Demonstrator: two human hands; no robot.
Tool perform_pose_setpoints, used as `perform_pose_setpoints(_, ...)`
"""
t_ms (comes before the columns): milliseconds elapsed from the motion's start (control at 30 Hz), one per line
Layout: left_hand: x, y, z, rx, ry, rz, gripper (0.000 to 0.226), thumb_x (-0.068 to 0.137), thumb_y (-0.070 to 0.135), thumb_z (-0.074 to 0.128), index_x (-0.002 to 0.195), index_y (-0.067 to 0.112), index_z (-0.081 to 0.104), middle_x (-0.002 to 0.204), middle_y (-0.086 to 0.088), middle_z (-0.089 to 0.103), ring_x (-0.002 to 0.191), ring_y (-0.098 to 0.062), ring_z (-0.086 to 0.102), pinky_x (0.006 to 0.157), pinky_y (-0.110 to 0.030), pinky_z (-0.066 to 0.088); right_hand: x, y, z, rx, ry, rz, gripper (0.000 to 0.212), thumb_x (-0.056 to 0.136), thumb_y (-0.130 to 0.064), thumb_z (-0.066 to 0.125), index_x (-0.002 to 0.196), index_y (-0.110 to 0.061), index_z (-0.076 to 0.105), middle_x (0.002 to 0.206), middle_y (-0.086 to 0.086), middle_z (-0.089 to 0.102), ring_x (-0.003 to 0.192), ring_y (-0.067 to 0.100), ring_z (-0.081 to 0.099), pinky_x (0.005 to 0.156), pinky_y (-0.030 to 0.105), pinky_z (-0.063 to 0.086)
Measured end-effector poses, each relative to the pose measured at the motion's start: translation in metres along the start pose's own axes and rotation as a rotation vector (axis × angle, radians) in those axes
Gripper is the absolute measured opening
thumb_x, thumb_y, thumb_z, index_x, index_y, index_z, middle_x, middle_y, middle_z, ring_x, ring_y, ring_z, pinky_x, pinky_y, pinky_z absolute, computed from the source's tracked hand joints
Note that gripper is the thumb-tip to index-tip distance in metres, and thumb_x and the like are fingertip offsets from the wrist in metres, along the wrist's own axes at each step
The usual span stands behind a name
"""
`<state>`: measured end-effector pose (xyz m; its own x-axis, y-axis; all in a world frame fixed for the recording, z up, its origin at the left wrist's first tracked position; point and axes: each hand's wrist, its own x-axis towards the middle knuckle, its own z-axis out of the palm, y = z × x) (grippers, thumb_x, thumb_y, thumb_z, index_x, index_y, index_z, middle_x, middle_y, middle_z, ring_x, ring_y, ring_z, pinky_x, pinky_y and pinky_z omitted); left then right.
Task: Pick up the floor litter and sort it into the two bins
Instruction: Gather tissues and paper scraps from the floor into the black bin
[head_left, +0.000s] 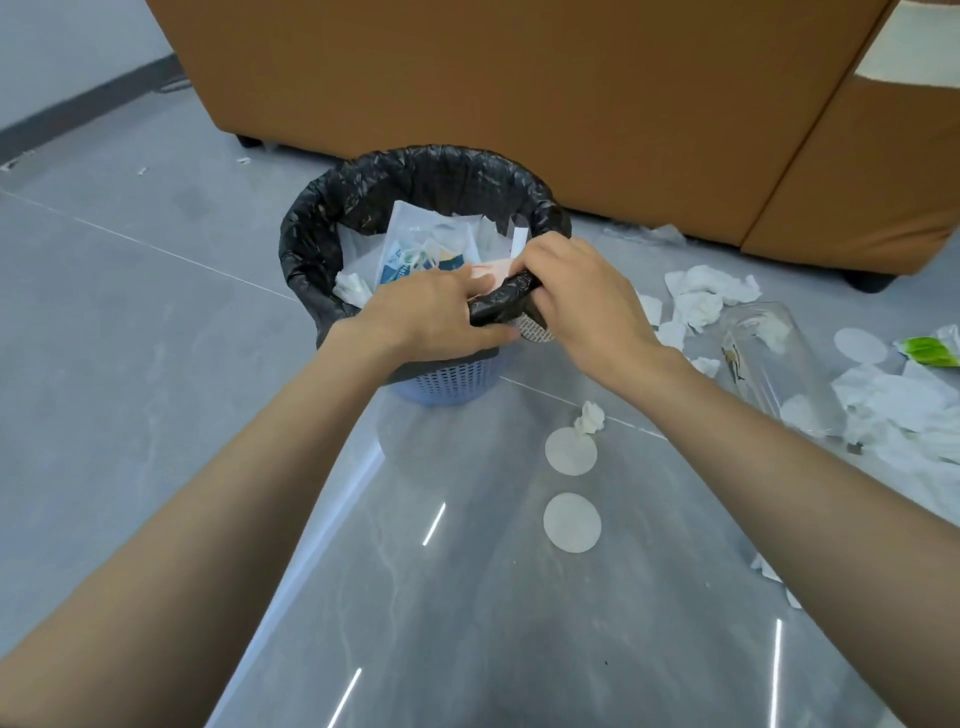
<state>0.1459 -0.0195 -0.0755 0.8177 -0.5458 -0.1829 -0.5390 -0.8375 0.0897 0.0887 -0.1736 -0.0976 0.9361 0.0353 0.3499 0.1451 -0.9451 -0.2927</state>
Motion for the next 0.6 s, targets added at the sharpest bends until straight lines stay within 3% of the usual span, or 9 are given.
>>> perform_pose_setpoints(67, 0.001, 0.010, 0.001, -0.058, 0.001, -0.014, 0.059, 0.085, 0.067, 0.038, 0.138, 0.040, 0.039, 0.130, -0.002, 0.057, 0.117, -0.025, 0.052, 0.090, -0.036, 0.043, -0.011, 0.006, -0.001, 0.083, 0.079, 0.038, 0.028, 0.085, 0.001, 0.044, 0.105, -0.013, 0.058, 0.113, -0.001, 0.055, 0.101, 0.021, 0.047, 0.072, 0.037, 0.044)
perform_pose_setpoints(167, 0.002, 0.028, 0.004, 0.007, 0.017, 0.004, 0.054, 0.089, 0.064, 0.031, 0.136, 0.039, 0.041, 0.119, -0.007, 0.060, 0.111, -0.027, 0.054, 0.081, -0.034, 0.041, -0.028, 0.017, -0.001, 0.195, 0.152, 0.093, 0.034, 0.085, 0.001, 0.044, 0.109, -0.017, 0.061, 0.119, -0.007, 0.057, 0.106, 0.018, 0.049, 0.083, 0.036, 0.046)
perform_pose_setpoints(233, 0.000, 0.035, 0.004, 0.068, 0.045, 0.033, 0.053, 0.092, 0.061, 0.029, 0.137, 0.035, 0.042, 0.121, -0.012, 0.057, 0.116, -0.029, 0.048, 0.091, -0.038, 0.038, -0.036, 0.024, -0.002, 0.229, 0.186, 0.130, 0.037, 0.089, -0.002, 0.044, 0.118, -0.019, 0.061, 0.131, -0.007, 0.053, 0.118, 0.016, 0.048, 0.095, 0.026, 0.040)
perform_pose_setpoints(300, 0.000, 0.037, 0.006, 0.091, 0.097, 0.062, 0.050, 0.094, 0.056, 0.032, 0.134, 0.030, 0.047, 0.130, -0.011, 0.053, 0.131, -0.028, 0.036, 0.110, -0.045, 0.025, -0.042, 0.031, -0.004, 0.263, 0.219, 0.189, 0.038, 0.092, -0.006, 0.047, 0.125, -0.021, 0.058, 0.140, -0.007, 0.046, 0.128, 0.011, 0.042, 0.101, 0.018, 0.032)
perform_pose_setpoints(433, -0.006, 0.043, 0.015, 0.032, 0.324, 0.077, 0.055, 0.091, 0.042, 0.049, 0.141, 0.021, 0.037, 0.152, -0.004, 0.031, 0.145, -0.030, 0.009, 0.118, -0.051, 0.003, -0.058, 0.041, -0.004, 0.361, 0.271, 0.315, 0.039, 0.089, -0.008, 0.052, 0.125, -0.024, 0.054, 0.131, -0.006, 0.044, 0.117, 0.011, 0.047, 0.094, 0.026, 0.044)
perform_pose_setpoints(500, -0.013, 0.053, 0.020, 0.000, 0.479, 0.139, 0.062, 0.090, 0.034, 0.054, 0.144, 0.013, 0.033, 0.154, -0.009, 0.024, 0.145, -0.035, 0.004, 0.117, -0.051, 0.003, -0.069, 0.046, 0.000, 0.369, 0.247, 0.369, 0.035, 0.089, -0.006, 0.053, 0.120, -0.022, 0.056, 0.122, -0.007, 0.045, 0.110, 0.011, 0.050, 0.088, 0.027, 0.046)
perform_pose_setpoints(600, -0.020, 0.068, 0.027, -0.057, 0.667, 0.283, 0.055, 0.087, 0.016, 0.055, 0.139, 0.004, 0.040, 0.150, -0.013, 0.032, 0.143, -0.036, 0.015, 0.117, -0.049, 0.011, -0.085, 0.053, 0.013, 0.354, 0.110, 0.467, 0.033, 0.089, -0.007, 0.054, 0.119, -0.020, 0.057, 0.122, -0.002, 0.046, 0.110, 0.015, 0.052, 0.087, 0.025, 0.044)
